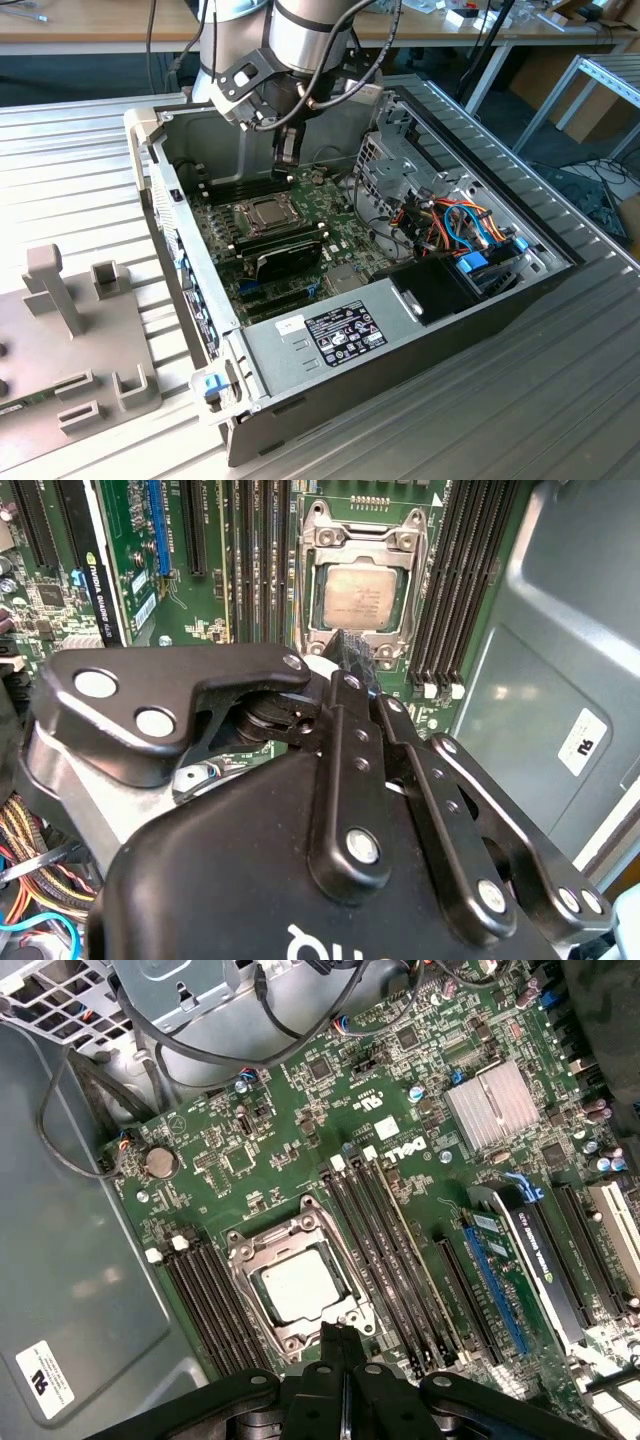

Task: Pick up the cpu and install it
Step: 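Install the second cpu locking lever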

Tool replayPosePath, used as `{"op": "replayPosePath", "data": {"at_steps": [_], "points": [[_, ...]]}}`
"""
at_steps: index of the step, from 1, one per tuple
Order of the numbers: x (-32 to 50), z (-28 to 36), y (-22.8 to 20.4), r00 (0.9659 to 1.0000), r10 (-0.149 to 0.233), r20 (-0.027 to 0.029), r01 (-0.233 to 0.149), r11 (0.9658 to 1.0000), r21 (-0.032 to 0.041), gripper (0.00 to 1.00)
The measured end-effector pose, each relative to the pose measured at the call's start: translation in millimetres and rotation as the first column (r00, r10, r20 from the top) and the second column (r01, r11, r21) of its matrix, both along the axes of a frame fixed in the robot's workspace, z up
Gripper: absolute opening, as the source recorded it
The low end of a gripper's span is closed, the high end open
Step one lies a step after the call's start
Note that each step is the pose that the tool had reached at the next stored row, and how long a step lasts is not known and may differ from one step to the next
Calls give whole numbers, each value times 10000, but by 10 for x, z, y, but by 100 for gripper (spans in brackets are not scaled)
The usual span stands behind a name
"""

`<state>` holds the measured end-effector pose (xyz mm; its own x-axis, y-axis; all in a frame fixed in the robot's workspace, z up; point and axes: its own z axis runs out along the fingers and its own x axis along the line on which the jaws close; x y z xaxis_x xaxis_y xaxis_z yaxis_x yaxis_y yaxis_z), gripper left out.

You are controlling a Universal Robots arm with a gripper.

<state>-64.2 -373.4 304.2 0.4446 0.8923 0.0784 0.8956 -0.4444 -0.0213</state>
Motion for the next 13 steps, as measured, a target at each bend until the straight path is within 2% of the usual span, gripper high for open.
{"op": "replayPosePath", "data": {"at_steps": [4, 8, 9, 11, 12, 13], "points": [[0, 0, 0, 10000, 0, 0, 0, 10000, 0, 11], [1, 0, 0, 9991, 416, 0, -416, 9991, 0, 11], [2, 0, 0, 9984, 564, 0, -564, 9984, 0, 11], [3, -1, 0, 9934, 1149, 0, -1149, 9934, 0, 11], [3, -1, 0, 9914, 1311, 0, -1311, 9914, 0, 11], [3, -1, 0, 9910, 1342, 1, -1342, 9910, 0, 11]]}}
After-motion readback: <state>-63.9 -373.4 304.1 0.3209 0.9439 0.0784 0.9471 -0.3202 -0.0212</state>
